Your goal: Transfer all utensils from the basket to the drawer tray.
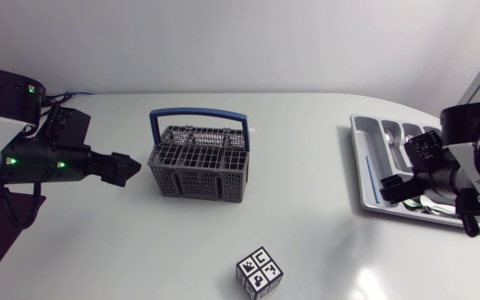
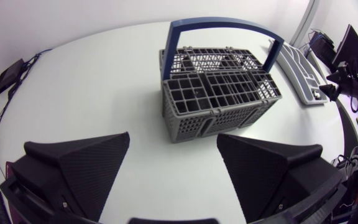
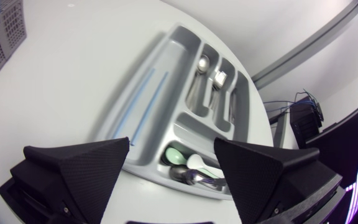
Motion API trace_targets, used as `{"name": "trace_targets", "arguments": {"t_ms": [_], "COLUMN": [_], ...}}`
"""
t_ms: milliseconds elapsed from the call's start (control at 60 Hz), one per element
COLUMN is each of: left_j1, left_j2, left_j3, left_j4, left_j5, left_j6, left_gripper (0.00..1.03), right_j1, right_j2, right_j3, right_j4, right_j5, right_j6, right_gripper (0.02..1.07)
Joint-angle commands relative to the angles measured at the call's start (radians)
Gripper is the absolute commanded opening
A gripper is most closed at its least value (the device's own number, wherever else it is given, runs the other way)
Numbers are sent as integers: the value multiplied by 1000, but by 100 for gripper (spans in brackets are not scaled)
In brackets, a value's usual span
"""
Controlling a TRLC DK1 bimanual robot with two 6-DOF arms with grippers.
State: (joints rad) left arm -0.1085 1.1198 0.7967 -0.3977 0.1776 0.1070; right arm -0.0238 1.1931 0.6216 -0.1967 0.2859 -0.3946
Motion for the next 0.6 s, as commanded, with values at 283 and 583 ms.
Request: {"name": "trace_targets", "arguments": {"t_ms": [283, 583], "left_j1": [110, 105], "left_j2": [285, 538], "left_j3": [26, 157], "left_j4": [197, 290], "left_j5": [3, 2], "left_j6": [33, 28], "left_gripper": [98, 98], "right_j1": [424, 571], "right_j2": [71, 264], "right_j3": [153, 244], "right_j4": [-60, 68], "right_j5": [24, 1], "right_j6": [307, 352], "right_gripper": [64, 15]}}
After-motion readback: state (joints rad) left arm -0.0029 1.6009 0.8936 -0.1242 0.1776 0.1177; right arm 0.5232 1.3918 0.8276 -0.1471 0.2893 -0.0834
